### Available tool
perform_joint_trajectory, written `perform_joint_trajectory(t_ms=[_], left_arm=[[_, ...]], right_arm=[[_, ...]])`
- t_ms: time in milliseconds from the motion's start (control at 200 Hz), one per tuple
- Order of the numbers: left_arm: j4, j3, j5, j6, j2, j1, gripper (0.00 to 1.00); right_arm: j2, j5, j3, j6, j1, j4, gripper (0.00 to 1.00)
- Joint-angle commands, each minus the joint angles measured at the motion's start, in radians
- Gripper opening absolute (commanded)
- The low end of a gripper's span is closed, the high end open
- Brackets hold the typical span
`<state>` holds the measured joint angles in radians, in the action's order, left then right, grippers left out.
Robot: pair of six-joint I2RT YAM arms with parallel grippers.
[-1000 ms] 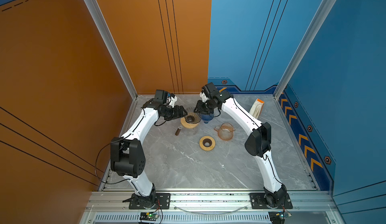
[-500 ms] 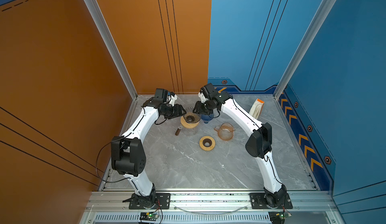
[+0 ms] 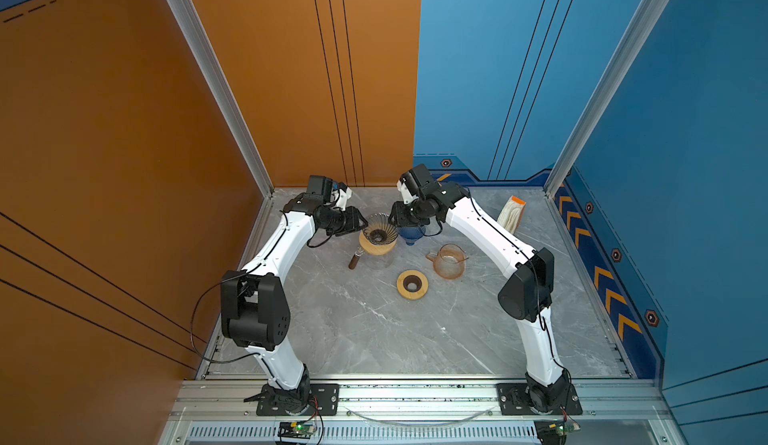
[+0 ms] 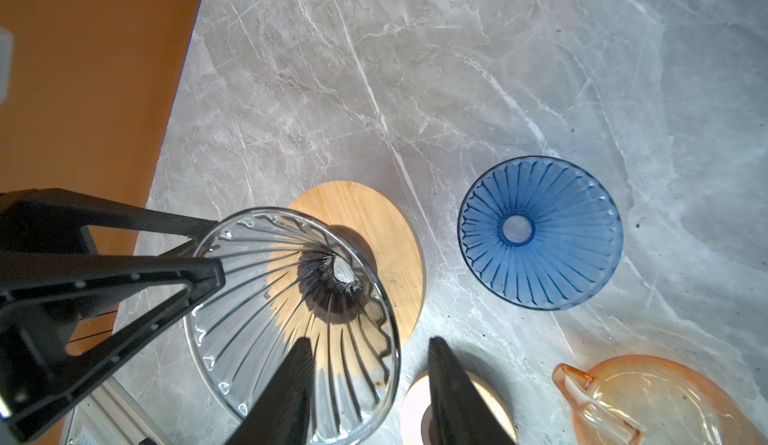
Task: Place the coffee filter in the dripper
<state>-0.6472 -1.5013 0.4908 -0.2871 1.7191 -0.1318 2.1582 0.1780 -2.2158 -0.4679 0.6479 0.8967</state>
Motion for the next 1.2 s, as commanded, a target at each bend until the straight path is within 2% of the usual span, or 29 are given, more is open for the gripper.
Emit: perform_joint_trajectory(t_ms=[0, 145, 446, 641, 746, 896, 1006, 1197], left_arm=[[-0.008, -0.01, 0.015, 0.006, 0.017, 0.008, 0.41], [-0.009, -0.017, 0.017, 0.007, 0.025, 0.01, 0.41], [-0.009, -0.014, 0.017, 0.003, 0.036, 0.012, 0.34], [-0.008, -0.015, 0.028, 0.003, 0.031, 0.013, 0.33], [-0.009, -0.014, 0.034, 0.002, 0.031, 0.012, 0.33], [-0.014, -0.013, 0.034, 0.0, 0.016, 0.014, 0.35], [-0.019, -0.011, 0.033, 0.0, 0.002, 0.018, 0.38], [-0.02, -0.001, 0.025, -0.002, -0.012, 0.021, 0.37]], right_arm=[[-0.025, -0.009, 0.016, 0.009, -0.001, -0.007, 0.42], [-0.011, -0.003, 0.009, 0.002, -0.001, -0.008, 0.38], [0.012, 0.021, 0.005, -0.033, 0.001, -0.028, 0.23], [0.024, 0.034, 0.005, -0.049, 0.002, -0.045, 0.21], [0.033, 0.044, 0.004, -0.06, 0.001, -0.05, 0.25], [0.051, 0.046, -0.003, -0.074, 0.002, -0.051, 0.24], [0.061, 0.05, -0.014, -0.081, 0.003, -0.05, 0.21], [0.068, 0.048, -0.026, -0.084, 0.006, -0.057, 0.17]])
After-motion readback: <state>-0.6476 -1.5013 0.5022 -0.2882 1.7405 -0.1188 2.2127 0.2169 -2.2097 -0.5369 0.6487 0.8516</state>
